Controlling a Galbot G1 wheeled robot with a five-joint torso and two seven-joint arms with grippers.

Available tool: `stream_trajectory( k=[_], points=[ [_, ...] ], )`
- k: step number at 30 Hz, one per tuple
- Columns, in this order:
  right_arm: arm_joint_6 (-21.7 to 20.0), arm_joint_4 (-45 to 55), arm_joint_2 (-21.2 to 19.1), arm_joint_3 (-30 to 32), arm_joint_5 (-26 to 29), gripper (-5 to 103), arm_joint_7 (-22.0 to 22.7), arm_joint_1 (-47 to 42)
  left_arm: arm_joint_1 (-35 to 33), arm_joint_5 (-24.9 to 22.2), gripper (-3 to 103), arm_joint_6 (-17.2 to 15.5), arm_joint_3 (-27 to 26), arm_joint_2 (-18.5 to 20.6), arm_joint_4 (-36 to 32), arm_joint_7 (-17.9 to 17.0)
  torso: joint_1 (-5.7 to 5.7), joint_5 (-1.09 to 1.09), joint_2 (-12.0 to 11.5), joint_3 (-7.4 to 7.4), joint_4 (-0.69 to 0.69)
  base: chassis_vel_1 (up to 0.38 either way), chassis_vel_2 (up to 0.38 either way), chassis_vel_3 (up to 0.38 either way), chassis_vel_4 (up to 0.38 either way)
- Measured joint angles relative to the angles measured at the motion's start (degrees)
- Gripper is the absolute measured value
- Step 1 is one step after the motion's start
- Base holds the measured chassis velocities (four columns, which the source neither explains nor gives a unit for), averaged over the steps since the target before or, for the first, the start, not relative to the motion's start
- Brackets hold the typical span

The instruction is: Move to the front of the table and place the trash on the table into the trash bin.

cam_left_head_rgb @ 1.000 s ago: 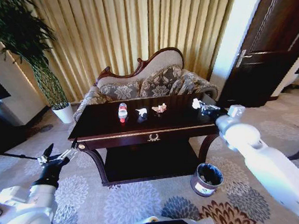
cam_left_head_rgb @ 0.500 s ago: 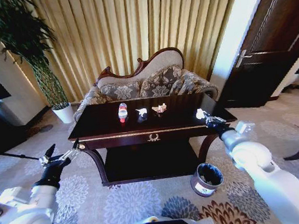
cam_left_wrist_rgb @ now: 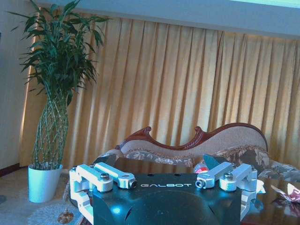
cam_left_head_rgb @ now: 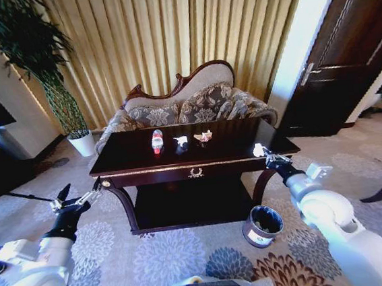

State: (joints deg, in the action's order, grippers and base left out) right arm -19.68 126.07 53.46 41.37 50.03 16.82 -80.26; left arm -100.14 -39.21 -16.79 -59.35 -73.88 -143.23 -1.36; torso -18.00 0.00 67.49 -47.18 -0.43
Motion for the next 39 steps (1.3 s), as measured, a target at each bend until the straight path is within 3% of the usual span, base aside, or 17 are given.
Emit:
stream_trajectory(
  k=[11,20,25,34,39],
  points=[
    [0.1,-7.3,2.3,-2.3,-2.6,0,-1.2,0.2,0.1,0.0,100,0.2,0.0,0.2,0.0,0.1,0.02,0.01,0.0,0.00,0.00,0.032,-0.040,-0.039,0.033],
    [0.8,-33.8,3.5,-7.5,-11.0,0,-4.5,5.7,-0.1,0.0,100,0.3,-0.3,-0.4,0.0,0.6,0.00,0.00,0.0,0.00,-0.01,0.000,0.000,0.000,0.000],
    [1.0,-43.8,4.1,-10.5,-12.0,0,-4.8,9.8,0.1,0.1,100,0.3,-0.3,-0.8,0.0,0.7,-0.01,0.01,0.0,-0.01,-0.01,0.000,0.000,0.000,0.000],
    [5.2,-65.9,7.5,-16.2,-17.5,0,-4.5,23.9,-0.8,0.3,100,0.6,-0.5,-1.4,0.0,0.6,0.00,0.00,0.0,0.00,0.02,0.000,0.000,0.000,0.000],
    [7.3,-76.2,10.0,-16.8,-24.2,0,-4.6,29.9,-0.8,1.0,100,0.7,0.4,-1.0,0.0,0.7,-0.01,0.00,0.0,-0.01,0.00,0.000,0.000,0.000,0.000]
  ],
)
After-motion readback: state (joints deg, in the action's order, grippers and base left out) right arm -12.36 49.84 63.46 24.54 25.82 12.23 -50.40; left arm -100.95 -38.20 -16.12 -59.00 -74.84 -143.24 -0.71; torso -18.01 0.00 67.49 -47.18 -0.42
